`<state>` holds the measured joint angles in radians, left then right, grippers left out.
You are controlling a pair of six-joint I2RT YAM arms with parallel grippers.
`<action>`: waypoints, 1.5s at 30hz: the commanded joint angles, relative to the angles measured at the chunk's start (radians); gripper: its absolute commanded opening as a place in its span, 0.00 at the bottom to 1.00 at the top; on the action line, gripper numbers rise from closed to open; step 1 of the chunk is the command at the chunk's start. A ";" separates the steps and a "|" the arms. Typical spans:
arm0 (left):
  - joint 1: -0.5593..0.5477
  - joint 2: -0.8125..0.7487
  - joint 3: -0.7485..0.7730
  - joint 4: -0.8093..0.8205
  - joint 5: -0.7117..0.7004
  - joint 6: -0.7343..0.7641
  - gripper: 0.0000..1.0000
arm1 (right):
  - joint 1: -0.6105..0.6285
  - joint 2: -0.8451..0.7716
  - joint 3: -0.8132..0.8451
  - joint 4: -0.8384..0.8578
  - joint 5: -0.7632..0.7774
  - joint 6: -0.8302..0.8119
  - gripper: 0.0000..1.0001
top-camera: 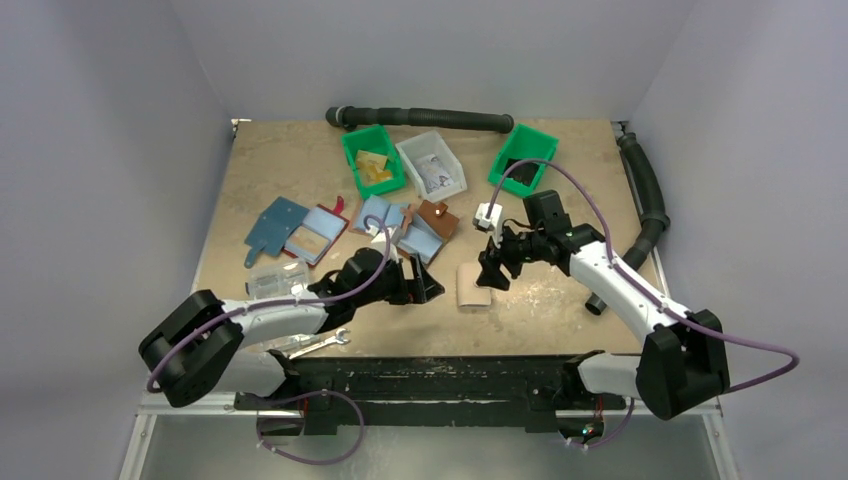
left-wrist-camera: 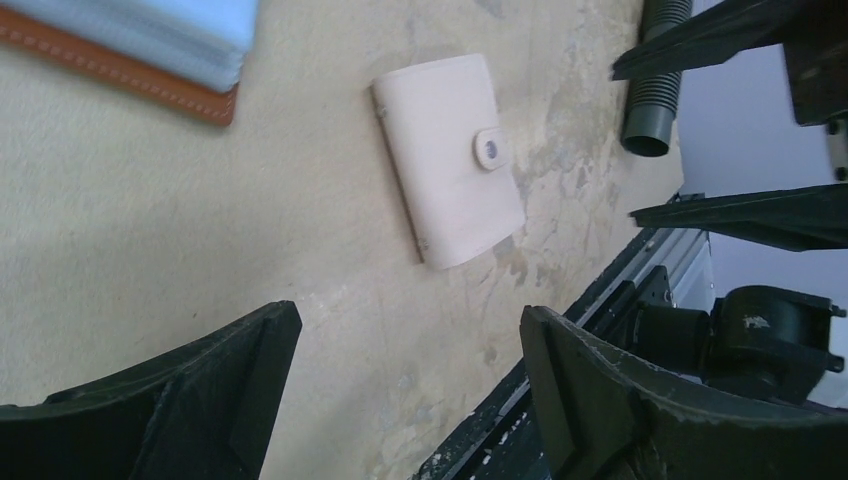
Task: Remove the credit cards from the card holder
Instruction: Move the card holder to the center of the board, then open the card holder at the center of the board.
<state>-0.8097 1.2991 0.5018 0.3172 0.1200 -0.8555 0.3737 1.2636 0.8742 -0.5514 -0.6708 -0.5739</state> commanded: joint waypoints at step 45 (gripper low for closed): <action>-0.072 0.247 -0.166 0.461 -0.150 -0.248 0.91 | 0.065 0.127 -0.004 0.066 0.083 0.091 0.61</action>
<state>-0.8677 1.5158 0.3340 0.7578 -0.0299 -1.0832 0.4206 1.3876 0.8566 -0.5186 -0.6113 -0.5045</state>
